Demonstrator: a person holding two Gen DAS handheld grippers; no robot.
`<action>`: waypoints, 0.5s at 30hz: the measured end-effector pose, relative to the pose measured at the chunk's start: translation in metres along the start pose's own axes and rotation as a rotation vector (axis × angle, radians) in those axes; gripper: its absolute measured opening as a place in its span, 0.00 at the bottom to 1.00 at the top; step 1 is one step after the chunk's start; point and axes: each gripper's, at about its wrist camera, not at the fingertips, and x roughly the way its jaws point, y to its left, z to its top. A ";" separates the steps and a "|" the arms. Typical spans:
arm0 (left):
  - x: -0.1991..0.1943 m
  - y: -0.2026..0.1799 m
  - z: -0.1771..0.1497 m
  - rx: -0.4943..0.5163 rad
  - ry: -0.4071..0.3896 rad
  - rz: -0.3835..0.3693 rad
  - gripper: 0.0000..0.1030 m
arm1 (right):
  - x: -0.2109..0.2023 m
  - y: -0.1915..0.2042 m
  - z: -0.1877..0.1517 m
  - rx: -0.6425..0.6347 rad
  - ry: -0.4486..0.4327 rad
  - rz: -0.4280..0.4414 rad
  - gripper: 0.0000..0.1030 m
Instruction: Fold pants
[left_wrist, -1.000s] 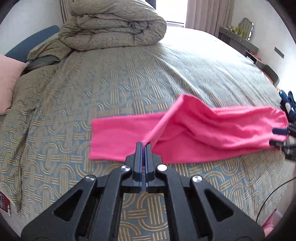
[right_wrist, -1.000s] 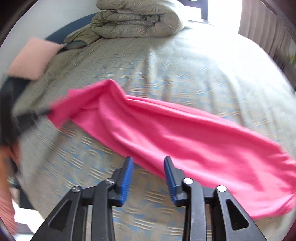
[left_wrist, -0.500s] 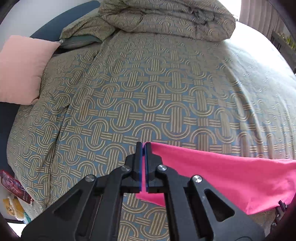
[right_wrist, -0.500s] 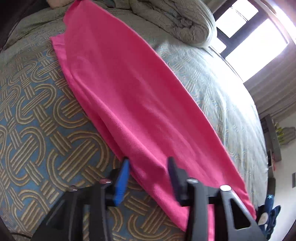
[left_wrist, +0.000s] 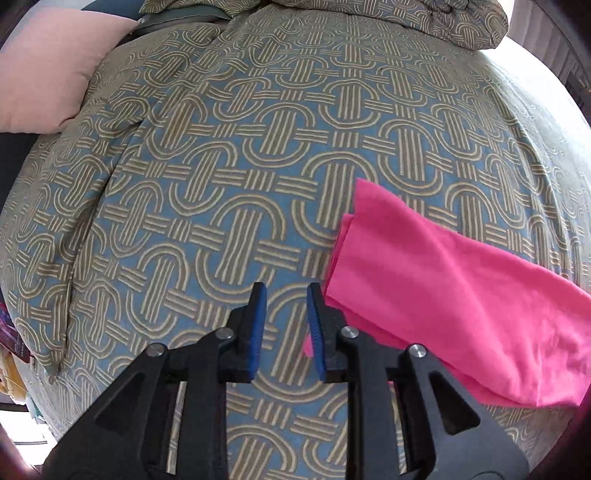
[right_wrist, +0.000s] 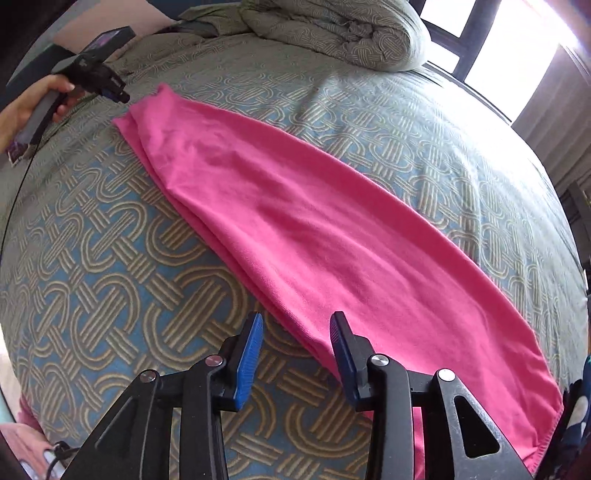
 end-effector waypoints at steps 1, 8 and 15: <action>-0.005 0.004 -0.007 -0.018 -0.006 -0.035 0.24 | -0.007 0.007 -0.004 0.010 -0.008 0.011 0.41; -0.014 0.002 -0.053 -0.096 0.013 -0.258 0.24 | -0.014 0.034 -0.016 -0.007 -0.012 0.013 0.43; -0.010 -0.050 -0.075 -0.065 0.034 -0.403 0.68 | -0.033 -0.031 -0.074 0.399 0.017 0.209 0.51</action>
